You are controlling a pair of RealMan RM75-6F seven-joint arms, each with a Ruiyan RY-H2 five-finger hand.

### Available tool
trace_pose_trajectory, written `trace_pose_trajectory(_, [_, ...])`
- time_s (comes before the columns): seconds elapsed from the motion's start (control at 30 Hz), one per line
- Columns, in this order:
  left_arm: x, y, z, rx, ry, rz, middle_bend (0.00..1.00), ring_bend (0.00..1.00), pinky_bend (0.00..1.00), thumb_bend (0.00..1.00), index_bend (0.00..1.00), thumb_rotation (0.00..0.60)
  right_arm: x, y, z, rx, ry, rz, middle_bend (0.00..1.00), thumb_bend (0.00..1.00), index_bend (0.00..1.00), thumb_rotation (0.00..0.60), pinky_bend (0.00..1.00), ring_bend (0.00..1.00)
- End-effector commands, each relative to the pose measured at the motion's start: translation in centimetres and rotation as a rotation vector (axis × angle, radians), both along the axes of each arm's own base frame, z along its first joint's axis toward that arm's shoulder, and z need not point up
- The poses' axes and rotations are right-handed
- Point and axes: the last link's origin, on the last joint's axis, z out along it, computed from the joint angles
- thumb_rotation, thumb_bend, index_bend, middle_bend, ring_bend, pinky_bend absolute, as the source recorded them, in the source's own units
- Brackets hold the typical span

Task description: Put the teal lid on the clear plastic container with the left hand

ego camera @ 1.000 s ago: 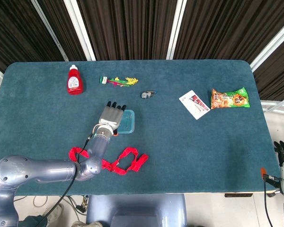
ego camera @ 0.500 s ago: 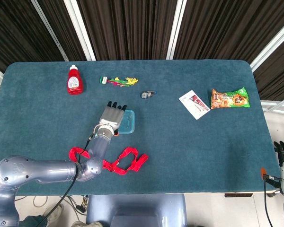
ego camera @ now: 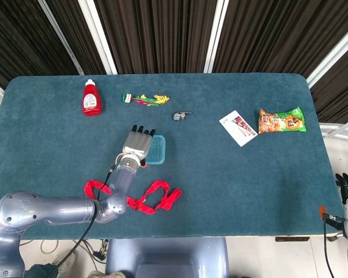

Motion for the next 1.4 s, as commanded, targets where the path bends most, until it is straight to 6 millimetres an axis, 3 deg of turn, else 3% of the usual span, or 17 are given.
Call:
trace_pose_trajectory(0.03, [0.0, 0.0, 0.0, -0.003, 0.002, 0.0, 0.31, 0.03, 0.0, 0.15, 0.06, 0.6, 0.0, 0.0, 0.0, 0.0, -0.001, 0.0, 0.04, 0.39, 0.06, 0.6, 0.0, 0.02])
trace_pose_trajectory(0.37, [-0.1, 0.0, 0.2, -0.007, 0.025, -0.017, 0.16, 0.02, 0.0, 0.1, 0.02, 0.6, 0.0, 0.0, 0.0, 0.0, -0.002, -0.002, 0.04, 0.39, 0.06, 0.6, 0.0, 0.02])
trace_pose_trajectory(0.73, [-0.1, -0.1, 0.3, -0.017, 0.051, -0.032, 0.05, 0.0, 0.0, 0.1, 0.0, 0.6, 0.0, 0.0, 0.0, 0.002, -0.001, -0.003, 0.04, 0.39, 0.06, 0.6, 0.0, 0.02])
trace_pose_trajectory(1.13, [0.2, -0.3, 0.8, -0.003, 0.074, -0.069, 0.03, 0.0, 0.0, 0.1, 0.0, 0.6, 0.0, 0.0, 0.0, 0.002, 0.004, -0.003, 0.04, 0.39, 0.06, 0.6, 0.0, 0.02])
trace_pose_trajectory(1.4, [0.1, -0.7, 3.0, 0.02, 0.097, -0.123, 0.04, 0.0, 0.0, 0.1, 0.0, 0.6, 0.0, -0.1, -0.1, 0.003, 0.008, -0.004, 0.04, 0.39, 0.06, 0.6, 0.0, 0.02])
